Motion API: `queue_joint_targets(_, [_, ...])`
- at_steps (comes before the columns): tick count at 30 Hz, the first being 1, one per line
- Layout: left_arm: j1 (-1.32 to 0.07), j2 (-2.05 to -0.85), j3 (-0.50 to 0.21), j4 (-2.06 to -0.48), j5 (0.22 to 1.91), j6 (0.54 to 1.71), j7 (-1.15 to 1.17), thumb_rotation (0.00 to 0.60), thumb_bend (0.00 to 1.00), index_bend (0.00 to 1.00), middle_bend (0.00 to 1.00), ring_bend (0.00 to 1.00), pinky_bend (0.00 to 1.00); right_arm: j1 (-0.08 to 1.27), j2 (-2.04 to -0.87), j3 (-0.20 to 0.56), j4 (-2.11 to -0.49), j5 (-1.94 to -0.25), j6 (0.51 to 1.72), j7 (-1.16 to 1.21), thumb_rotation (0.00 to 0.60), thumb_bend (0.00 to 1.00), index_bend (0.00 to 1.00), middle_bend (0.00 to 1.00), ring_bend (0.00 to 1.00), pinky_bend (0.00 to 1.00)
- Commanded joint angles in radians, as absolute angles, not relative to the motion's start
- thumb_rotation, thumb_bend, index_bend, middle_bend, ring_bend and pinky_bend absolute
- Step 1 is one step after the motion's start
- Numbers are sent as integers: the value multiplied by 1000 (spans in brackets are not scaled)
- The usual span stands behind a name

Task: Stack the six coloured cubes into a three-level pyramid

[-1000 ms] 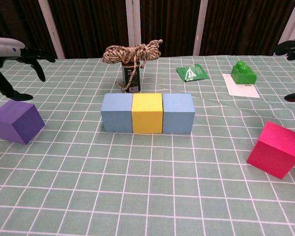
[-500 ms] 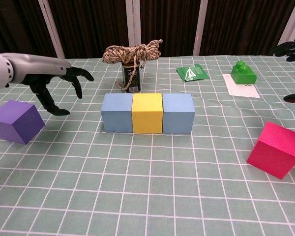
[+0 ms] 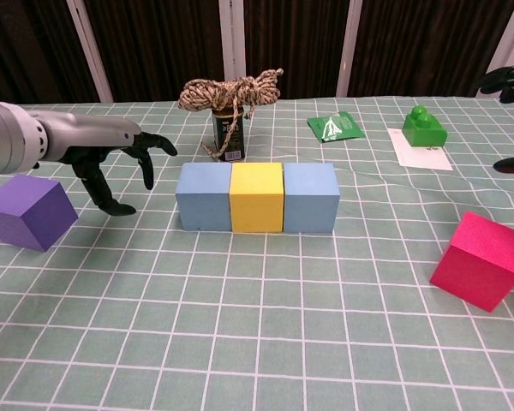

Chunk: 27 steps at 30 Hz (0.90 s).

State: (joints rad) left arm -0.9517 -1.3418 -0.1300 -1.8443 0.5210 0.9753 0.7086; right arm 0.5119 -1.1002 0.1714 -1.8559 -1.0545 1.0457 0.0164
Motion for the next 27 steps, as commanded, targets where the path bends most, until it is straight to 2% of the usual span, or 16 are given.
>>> queue_joint_targets(1, [-953, -1341, -120, -1846, 521, 983, 705, 600, 428, 26, 283, 0, 6, 511, -1101, 173, -1857, -1055, 1042, 21, 600, 239, 0, 0, 17, 0])
queue_joint_targets(11, [-956, -1368, -100, -1822, 524, 986, 681, 600, 430, 0, 209, 0, 5, 503, -1104, 180, -1860, -1062, 1049, 24, 600, 238, 0, 0, 17, 0])
queue_joint_targets(27, [-963, -1385, -84, -1813, 545, 994, 657, 600, 430, 0, 196, 0, 4, 500, -1104, 187, -1867, -1056, 1035, 28, 600, 238, 0, 0, 17, 0])
